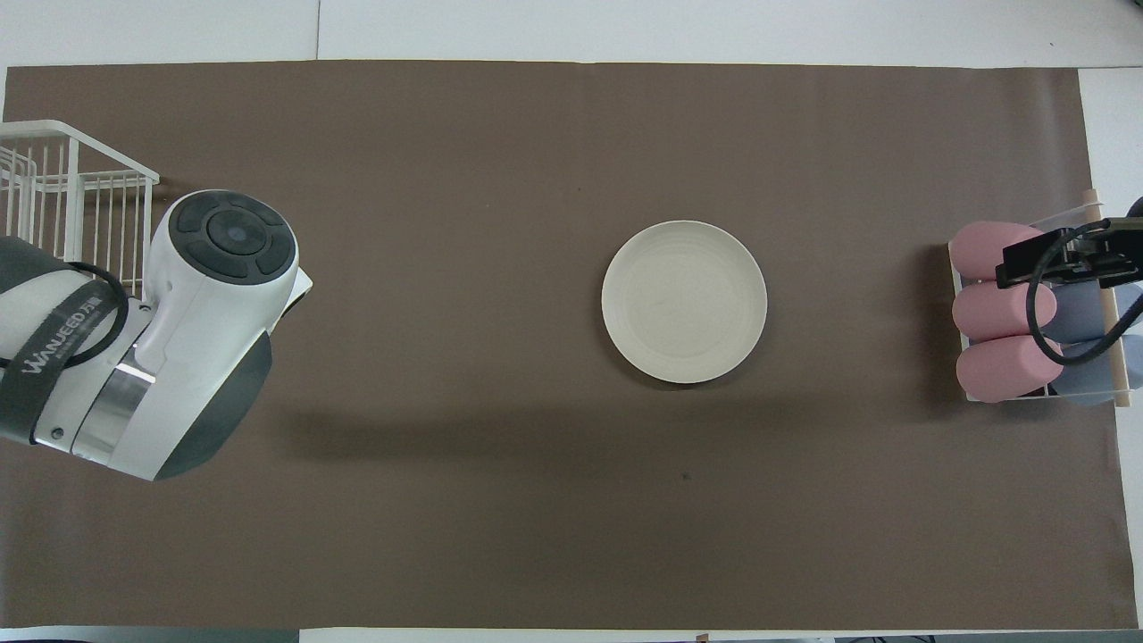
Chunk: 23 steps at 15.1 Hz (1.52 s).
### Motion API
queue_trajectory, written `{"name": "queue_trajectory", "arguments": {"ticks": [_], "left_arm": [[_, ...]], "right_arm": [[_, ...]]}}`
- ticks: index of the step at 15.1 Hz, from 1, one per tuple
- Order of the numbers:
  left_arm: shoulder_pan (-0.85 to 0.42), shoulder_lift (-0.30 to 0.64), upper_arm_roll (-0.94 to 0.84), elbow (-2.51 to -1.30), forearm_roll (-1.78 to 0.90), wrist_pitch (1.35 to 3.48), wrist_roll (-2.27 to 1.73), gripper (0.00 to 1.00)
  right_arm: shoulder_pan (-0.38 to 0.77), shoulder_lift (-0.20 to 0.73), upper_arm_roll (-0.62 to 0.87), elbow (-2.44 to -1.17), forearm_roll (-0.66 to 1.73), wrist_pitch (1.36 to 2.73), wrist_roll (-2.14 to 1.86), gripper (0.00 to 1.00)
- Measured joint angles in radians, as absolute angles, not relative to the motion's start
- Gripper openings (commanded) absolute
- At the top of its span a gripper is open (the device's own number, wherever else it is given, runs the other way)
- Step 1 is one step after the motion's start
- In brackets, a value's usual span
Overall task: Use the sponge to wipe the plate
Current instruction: 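Lower the sponge into the wire basket with the left gripper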
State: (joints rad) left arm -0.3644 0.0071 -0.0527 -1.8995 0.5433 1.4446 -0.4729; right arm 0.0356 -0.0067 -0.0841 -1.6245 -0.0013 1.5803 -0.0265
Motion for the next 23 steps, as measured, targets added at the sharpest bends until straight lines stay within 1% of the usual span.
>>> {"name": "queue_trajectory", "arguments": {"ticks": [3, 6, 8, 10, 13, 15, 17, 23], "left_arm": [[-0.375, 0.044, -0.053, -1.868, 0.728, 1.398, -0.473, 0.0], [-0.375, 0.075, -0.049, -1.866, 0.893, 1.375, -0.473, 0.0], [-0.374, 0.113, -0.044, -1.866, 0.998, 1.357, -0.473, 0.0], [-0.365, 0.179, -0.034, -1.858, 1.086, 1.357, -0.474, 0.0], [-0.311, 0.328, -0.031, -1.769, 1.167, 1.361, -0.484, 0.0], [-0.265, 0.393, -0.03, -1.723, 1.19, 1.396, -0.485, 0.0], [-0.241, 0.41, -0.031, -1.708, 1.183, 1.429, -0.485, 0.0], [-0.242, 0.409, -0.04, -1.708, 1.139, 1.454, -0.488, 0.0]], "right_arm": [[0.036, -0.007, -0.084, -1.624, -0.001, 1.594, -0.026, 1.0], [0.036, -0.007, -0.084, -1.624, -0.001, 1.595, -0.026, 1.0], [0.036, -0.007, -0.084, -1.624, -0.001, 1.595, -0.026, 1.0], [0.035, -0.007, -0.084, -1.624, -0.001, 1.595, -0.026, 1.0], [0.035, -0.007, -0.084, -1.624, -0.001, 1.594, -0.026, 1.0], [0.035, -0.007, -0.084, -1.623, -0.001, 1.594, -0.026, 1.0], [0.035, -0.007, -0.084, -1.623, -0.001, 1.594, -0.026, 1.0], [0.037, -0.008, -0.083, -1.623, -0.001, 1.594, -0.026, 1.0]]}}
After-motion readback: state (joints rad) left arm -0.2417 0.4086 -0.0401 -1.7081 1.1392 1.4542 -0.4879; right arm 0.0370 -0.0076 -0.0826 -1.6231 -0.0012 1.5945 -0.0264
